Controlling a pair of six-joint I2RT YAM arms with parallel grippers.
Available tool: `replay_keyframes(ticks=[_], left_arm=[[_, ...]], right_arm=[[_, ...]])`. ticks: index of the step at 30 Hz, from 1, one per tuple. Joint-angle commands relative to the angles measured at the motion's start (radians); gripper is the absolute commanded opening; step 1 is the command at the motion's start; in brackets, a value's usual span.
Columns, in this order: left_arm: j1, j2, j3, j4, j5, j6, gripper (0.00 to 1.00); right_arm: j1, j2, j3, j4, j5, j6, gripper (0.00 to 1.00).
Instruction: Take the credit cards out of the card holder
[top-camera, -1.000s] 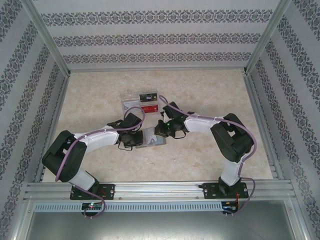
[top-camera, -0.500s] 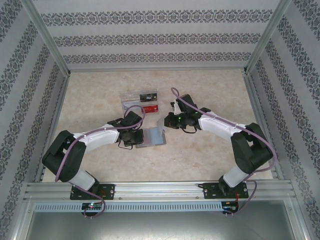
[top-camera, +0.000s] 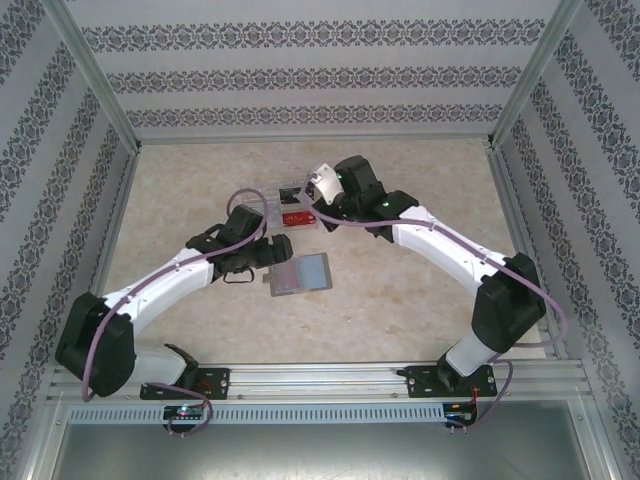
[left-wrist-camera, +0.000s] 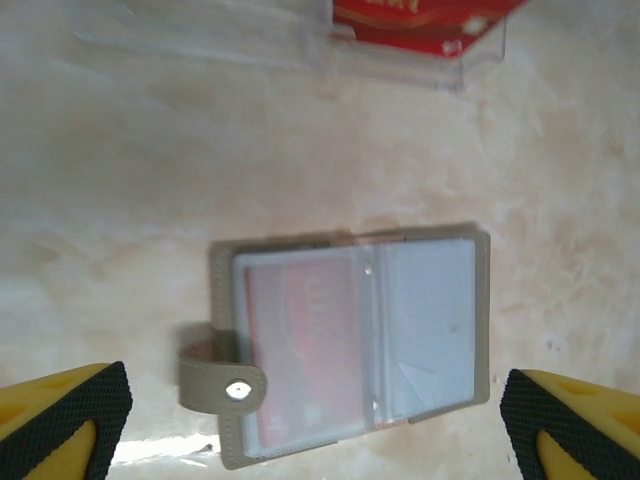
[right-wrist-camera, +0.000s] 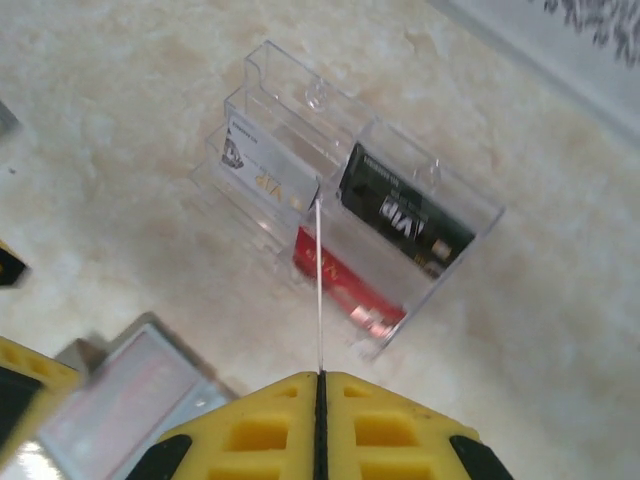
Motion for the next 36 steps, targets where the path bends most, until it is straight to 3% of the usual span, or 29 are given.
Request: replay_keyframes(ticks=[1,6,12,21,36], left_arm=[[0.036,-0.077,0.034,-0.094,-0.118,-0.004,1.0],[0.125,-0.162,0.049,-0.158,-0.164,-0.01,1.0],[0.191,-0.186,0.141,-0.251,-0.199,0.031,1.0],[0.277,-0.233,0.15,-0.309,-0.218,0.036,1.0],[0.313,-0.284,0.131,-0.361,-0.22,0.042,1.0]], right_arm=[[0.018,0.077,0.075,-0.02,0.117,-0.319,0.0],[0.039,0.195,0.198,-0.012,0.191,-0.485,0.0],[0.045,0.292,0.305,-0.029,0.19,-0.6,0.0],[0.091,0.415,0.469,-0.129,0.093,-0.605,0.0],[0.139,0.578,0.592,-0.14,0.046,-0.61,0.0]])
